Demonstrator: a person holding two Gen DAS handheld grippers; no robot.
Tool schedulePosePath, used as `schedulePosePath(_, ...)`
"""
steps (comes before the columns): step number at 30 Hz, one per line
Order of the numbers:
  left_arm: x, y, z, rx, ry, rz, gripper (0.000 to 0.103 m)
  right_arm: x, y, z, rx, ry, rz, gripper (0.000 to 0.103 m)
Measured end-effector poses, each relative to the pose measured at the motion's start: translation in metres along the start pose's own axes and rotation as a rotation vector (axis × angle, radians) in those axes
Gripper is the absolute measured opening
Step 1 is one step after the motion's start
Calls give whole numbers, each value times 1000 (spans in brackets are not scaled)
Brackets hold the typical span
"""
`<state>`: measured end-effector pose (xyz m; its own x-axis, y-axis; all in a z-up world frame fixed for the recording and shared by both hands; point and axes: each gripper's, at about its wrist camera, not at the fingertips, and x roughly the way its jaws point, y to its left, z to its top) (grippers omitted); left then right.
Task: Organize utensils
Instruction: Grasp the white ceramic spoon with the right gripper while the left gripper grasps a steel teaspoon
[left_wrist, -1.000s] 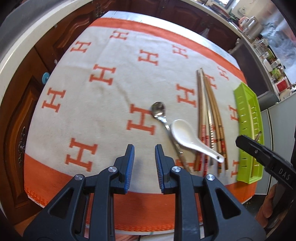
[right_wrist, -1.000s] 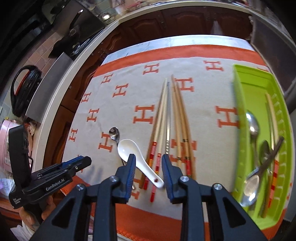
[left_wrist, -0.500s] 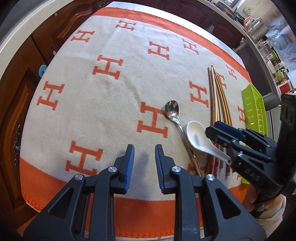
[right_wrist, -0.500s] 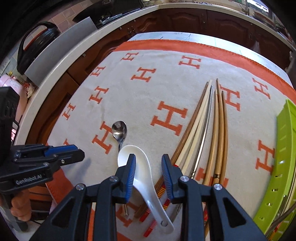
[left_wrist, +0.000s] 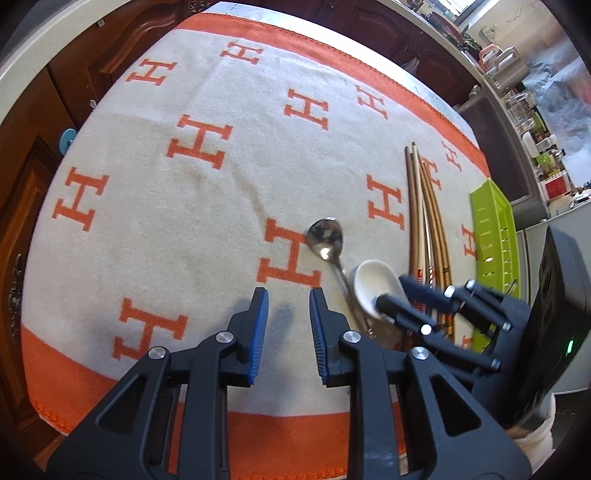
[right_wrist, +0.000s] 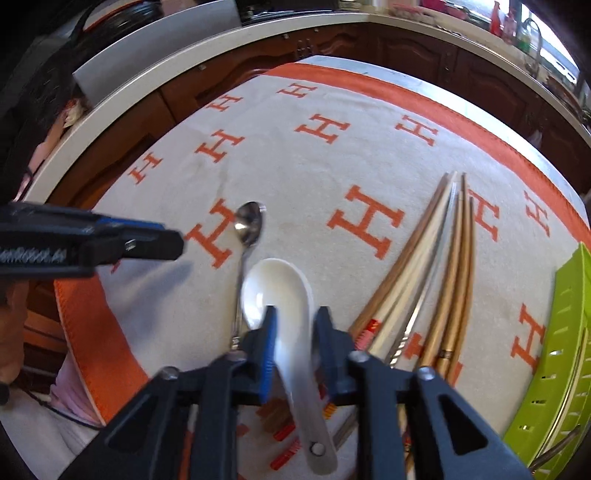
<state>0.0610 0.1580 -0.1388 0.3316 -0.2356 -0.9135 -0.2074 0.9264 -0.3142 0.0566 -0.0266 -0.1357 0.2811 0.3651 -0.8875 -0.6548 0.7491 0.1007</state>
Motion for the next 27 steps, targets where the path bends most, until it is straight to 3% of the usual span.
schedulePosePath(5,9,2,6,-21,7,-36,20,-8,3,-4,29,-29,17,2)
schedulePosePath(14,24,10,13,-69,14,-89,20,-26,-26,-13,282,-83,108,2)
schedulePosePath(19,29,6,18,-61,-24,-99,20,-37,-37,-20,354,-119,136,2)
schedulePosePath(27,38,-21,18,60,-163,-54,20,-45,-51,-35,426,-137,132,2)
